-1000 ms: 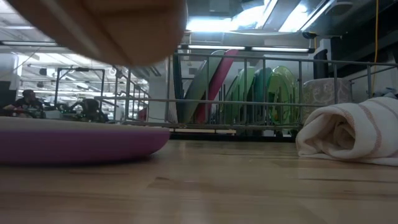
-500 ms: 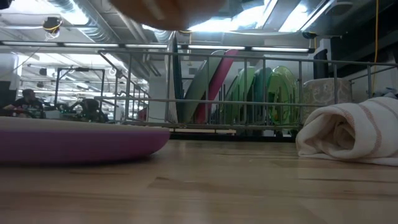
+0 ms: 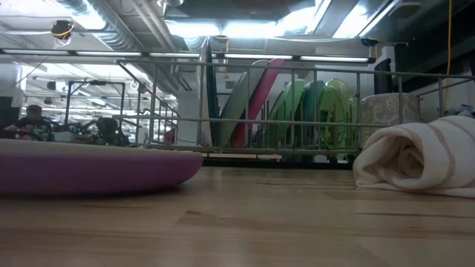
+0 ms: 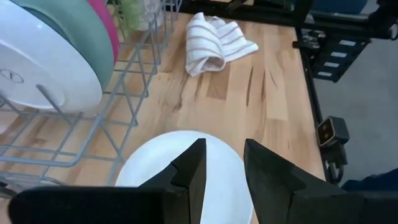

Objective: Sort dishes
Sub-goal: Put the brown plate in the dish rack

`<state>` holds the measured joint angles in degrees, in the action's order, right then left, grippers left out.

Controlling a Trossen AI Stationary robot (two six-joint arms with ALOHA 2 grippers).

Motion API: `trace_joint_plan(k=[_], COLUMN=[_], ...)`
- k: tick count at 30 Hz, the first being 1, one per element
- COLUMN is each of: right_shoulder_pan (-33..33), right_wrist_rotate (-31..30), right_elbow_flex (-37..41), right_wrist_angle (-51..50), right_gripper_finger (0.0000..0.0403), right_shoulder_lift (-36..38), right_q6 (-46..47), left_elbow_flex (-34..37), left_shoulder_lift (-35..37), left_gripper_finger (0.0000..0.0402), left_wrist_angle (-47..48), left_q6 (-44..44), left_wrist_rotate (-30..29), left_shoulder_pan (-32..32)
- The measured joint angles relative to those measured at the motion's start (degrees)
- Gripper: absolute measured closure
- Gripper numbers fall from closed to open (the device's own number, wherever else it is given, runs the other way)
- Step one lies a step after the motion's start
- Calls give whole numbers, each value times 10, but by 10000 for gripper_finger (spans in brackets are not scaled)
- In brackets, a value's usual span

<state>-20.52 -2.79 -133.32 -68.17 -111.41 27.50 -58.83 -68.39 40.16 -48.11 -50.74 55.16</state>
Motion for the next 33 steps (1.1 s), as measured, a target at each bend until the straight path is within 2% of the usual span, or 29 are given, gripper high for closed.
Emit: trace_joint_plan(k=[8,14,19,25,29,33], right_shoulder_pan=[-1,-8,-42,-121,-183,-237], right_wrist_rotate=[-74,-130,-225,-357,-445,-533], right_elbow_flex=[0,0,0,0,50,165], right_wrist_angle=[-45,-110,-161,-222,-215,-218], right_gripper_finger=[388,388,388,388,388,388], right_shoulder_lift=[104,163,197,225,260,314], right_q6=[74,143,198,291,332,431], left_elbow_flex=[0,0,1,1,1,1], left_shoulder_lift=[-42,-70,-86,-92,-92,-92], left_gripper_finger=[304,304,304,304,304,304], left_wrist_angle=[0,-1,-1,-1,-1,-1], left_q6=[-28,-47,-55,-55,-55,-55], left_wrist_rotate=[-46,-57,-61,-68,-72,-76], left_shoulder_pan=[0,-1,-1,-1,-1,-1])
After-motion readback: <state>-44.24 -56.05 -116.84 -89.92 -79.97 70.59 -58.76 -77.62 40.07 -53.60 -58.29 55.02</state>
